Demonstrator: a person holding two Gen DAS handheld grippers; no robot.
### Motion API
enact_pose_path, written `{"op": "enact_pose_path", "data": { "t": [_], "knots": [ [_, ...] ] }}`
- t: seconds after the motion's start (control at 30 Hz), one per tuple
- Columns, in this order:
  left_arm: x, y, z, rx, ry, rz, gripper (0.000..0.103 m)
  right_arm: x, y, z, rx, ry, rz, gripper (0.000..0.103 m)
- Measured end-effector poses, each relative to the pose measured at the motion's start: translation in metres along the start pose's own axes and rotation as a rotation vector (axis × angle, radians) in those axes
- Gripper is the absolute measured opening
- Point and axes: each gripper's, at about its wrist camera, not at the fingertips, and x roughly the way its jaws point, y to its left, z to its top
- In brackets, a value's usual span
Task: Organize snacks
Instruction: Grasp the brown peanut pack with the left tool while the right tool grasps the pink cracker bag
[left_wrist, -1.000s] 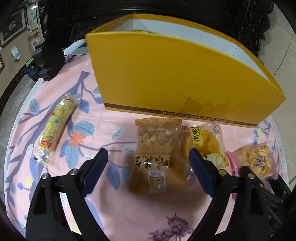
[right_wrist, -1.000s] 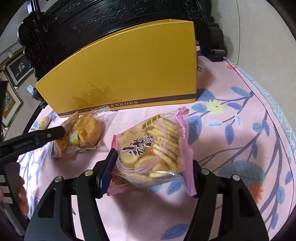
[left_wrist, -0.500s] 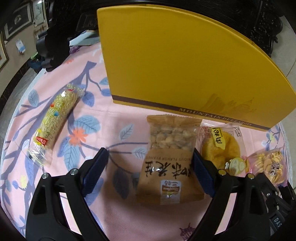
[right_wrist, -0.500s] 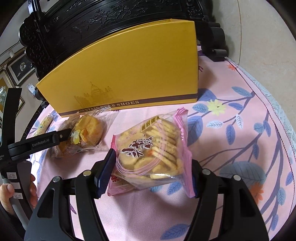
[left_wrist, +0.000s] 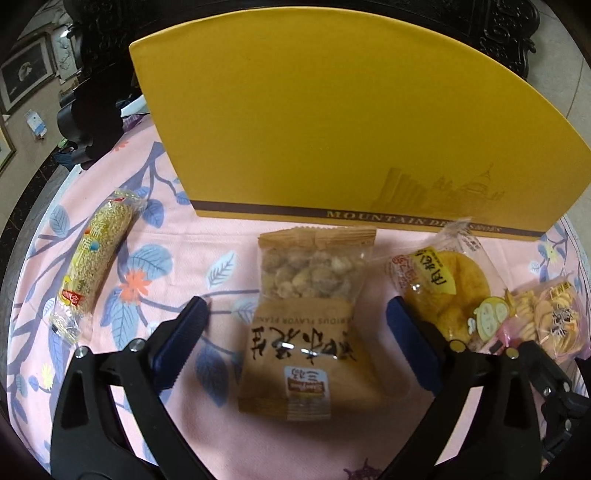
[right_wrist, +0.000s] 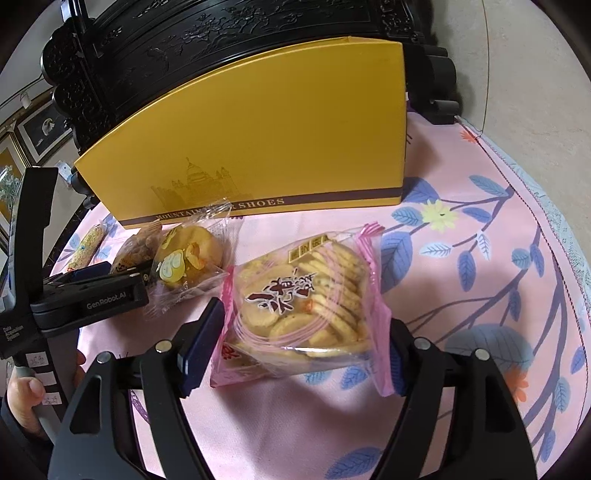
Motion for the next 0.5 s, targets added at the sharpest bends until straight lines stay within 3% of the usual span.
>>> {"op": "enact_pose_path", "data": {
  "t": [0.1, 0.17, 0.2, 0.23, 0.27, 0.33, 0.4, 0.43, 0.5],
  "knots": [
    [-0.002, -0.003, -0.004, -0.006, -0.023, 0.010, 0.097, 0.004, 0.010, 0.001, -0.033, 0.013, -0.032, 0.084],
    [-0.008, -0.009, -0.007, 0.015, -0.033, -0.006, 0.084, 0.009, 0.021, 0.000, -0.084, 0.030, -0.088, 0.085],
    [-0.013, -0.014, -0.008, 0.042, -0.038, -0.021, 0.069, 0.010, 0.024, 0.000, -0.102, 0.035, -0.106, 0.086],
    [-0.019, -0.021, -0.011, 0.061, -0.040, -0.020, 0.054, 0.011, 0.028, -0.001, -0.117, 0.036, -0.117, 0.082],
    [-0.022, -0.026, -0.011, 0.079, -0.037, -0.037, 0.048, 0.011, 0.032, -0.001, -0.139, 0.036, -0.127, 0.080],
    [-0.025, -0.029, -0.013, 0.095, -0.031, -0.034, 0.046, 0.010, 0.036, -0.002, -0.148, 0.026, -0.126, 0.064],
    [-0.029, -0.023, -0.017, 0.072, -0.015, -0.062, 0.045, 0.005, 0.038, -0.003, -0.140, 0.006, -0.131, 0.057],
    [-0.032, -0.019, -0.020, 0.064, -0.007, -0.069, 0.044, -0.002, 0.040, -0.004, -0.140, -0.018, -0.151, 0.044],
    [-0.043, -0.009, -0.030, 0.035, 0.003, -0.096, 0.040, -0.010, 0.036, -0.004, -0.108, 0.001, -0.128, 0.043]
  ]
}}
